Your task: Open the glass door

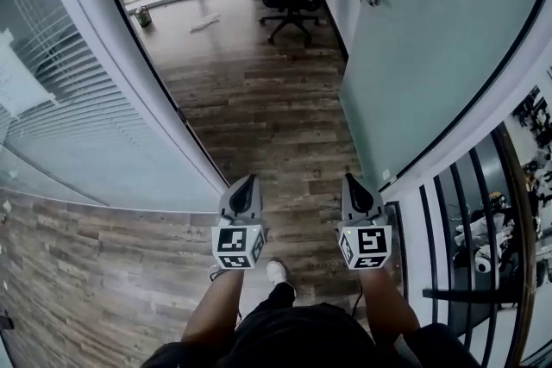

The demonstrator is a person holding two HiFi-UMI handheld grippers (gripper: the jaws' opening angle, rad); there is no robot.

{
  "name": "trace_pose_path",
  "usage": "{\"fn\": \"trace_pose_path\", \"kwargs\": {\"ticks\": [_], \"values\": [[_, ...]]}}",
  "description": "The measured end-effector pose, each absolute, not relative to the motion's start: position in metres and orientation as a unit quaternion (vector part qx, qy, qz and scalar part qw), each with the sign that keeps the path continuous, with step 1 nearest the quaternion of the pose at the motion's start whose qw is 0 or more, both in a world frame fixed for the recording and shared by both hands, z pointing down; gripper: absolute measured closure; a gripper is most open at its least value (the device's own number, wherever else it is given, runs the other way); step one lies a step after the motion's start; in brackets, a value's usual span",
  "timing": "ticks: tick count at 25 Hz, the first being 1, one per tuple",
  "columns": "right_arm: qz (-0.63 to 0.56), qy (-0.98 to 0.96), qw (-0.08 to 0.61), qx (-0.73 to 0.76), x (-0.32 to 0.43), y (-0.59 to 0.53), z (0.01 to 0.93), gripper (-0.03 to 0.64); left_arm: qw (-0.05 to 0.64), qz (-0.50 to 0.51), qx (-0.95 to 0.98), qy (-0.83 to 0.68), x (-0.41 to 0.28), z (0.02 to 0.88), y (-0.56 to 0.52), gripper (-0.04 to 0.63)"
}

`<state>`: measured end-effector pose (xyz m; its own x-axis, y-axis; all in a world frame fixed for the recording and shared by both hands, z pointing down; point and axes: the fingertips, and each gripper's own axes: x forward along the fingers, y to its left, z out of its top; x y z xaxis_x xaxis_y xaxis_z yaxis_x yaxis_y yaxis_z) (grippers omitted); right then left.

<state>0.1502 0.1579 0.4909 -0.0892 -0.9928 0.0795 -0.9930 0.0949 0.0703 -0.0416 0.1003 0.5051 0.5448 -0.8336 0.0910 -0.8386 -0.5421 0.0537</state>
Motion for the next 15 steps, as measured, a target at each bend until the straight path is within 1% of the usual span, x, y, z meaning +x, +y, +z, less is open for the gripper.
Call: {"fn": "trace_pose_path", "kwargs": {"ticks": [6, 10, 15], "values": [[0.016, -0.74, 0.051, 0.671, 0.154, 0.244, 0.481, 0.603, 0.047, 0.025, 0.876, -0.479, -0.036, 0.485, 0.186, 0.592], [0.018, -0.739, 0.059, 0.671, 0.155, 0.301, 0.486, 0.604, 0.049, 0.033, 0.873, -0.484, -0.036, 0.491, 0.248, 0.592], [0.013, -0.744, 0.05, 0.666, 0.144, 0.351, 0.483, 0.603, 0.047, 0.046, 0.874, -0.481, -0.034, 0.496, 0.306, 0.592]]}}
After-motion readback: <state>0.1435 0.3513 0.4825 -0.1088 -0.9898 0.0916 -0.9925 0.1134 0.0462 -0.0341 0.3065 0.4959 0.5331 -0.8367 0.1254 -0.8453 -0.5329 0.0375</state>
